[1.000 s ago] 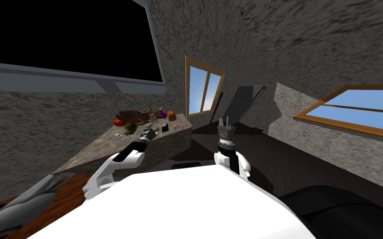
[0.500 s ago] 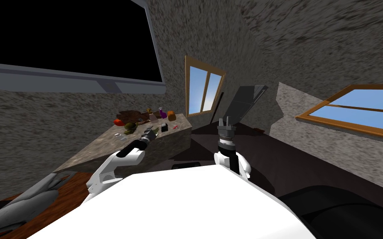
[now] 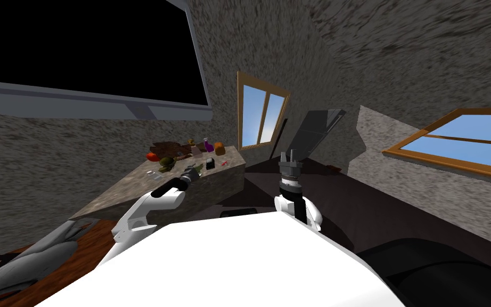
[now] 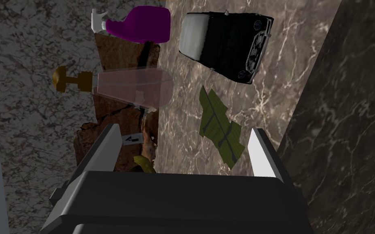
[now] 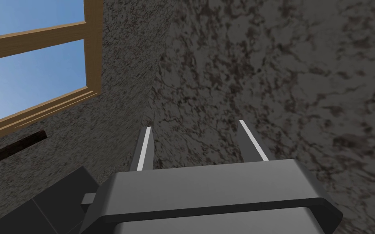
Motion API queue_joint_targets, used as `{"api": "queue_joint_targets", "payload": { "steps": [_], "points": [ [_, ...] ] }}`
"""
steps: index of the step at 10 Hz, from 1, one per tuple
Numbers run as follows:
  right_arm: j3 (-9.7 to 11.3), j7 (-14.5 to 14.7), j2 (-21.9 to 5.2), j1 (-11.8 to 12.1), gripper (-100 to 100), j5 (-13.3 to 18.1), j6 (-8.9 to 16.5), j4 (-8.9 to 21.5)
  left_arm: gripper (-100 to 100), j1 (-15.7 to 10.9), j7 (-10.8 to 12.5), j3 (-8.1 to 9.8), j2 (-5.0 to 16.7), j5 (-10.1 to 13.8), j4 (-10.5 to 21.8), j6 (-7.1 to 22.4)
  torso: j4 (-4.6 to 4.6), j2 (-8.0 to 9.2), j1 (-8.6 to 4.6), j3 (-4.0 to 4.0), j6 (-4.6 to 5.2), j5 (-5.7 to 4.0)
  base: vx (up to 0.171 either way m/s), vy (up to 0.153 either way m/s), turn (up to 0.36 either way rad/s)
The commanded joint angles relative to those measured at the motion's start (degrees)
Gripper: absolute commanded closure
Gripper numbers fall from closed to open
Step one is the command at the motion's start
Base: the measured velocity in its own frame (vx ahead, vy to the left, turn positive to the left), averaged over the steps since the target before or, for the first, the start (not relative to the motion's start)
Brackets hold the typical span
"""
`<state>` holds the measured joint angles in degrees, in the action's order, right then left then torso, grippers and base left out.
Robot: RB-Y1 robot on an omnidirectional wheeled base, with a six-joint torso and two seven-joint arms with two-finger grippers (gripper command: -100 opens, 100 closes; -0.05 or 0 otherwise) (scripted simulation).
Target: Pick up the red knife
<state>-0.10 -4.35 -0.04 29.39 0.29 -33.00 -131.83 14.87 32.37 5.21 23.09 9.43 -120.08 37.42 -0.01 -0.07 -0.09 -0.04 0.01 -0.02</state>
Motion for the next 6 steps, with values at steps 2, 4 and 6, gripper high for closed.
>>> {"api": "queue_joint_targets", "payload": {
  "steps": [2, 4, 6],
  "points": [
    [0.0, 0.0, 0.0, 0.0, 0, 0.0, 0.0, 0.0, -100, -0.59, 1.26, 0.14, 0.22, 0.35, 0.5, 3.85, 0.0, 0.0, -0.07, 0.0, 0.0, -0.02, 0.006, -0.038, 0.014],
    [0.0, 0.0, 0.0, 0.0, 0, 0.0, 0.0, 0.0, -100, -2.08, 3.45, 0.61, 1.1, 1.53, 1.94, 7.29, 0.0, -0.02, -0.07, -0.01, 0.0, -0.02, 0.016, -0.046, 0.028],
    [0.0, 0.0, 0.0, 0.0, 0, 0.0, 0.0, 0.0, -100, -3.61, 5.5, 1.08, 1.96, 2.71, 3.38, 10.39, 0.0, 0.02, 0.0, 0.01, 0.0, -0.01, 0.002, -0.034, 0.016]
  ]
}}
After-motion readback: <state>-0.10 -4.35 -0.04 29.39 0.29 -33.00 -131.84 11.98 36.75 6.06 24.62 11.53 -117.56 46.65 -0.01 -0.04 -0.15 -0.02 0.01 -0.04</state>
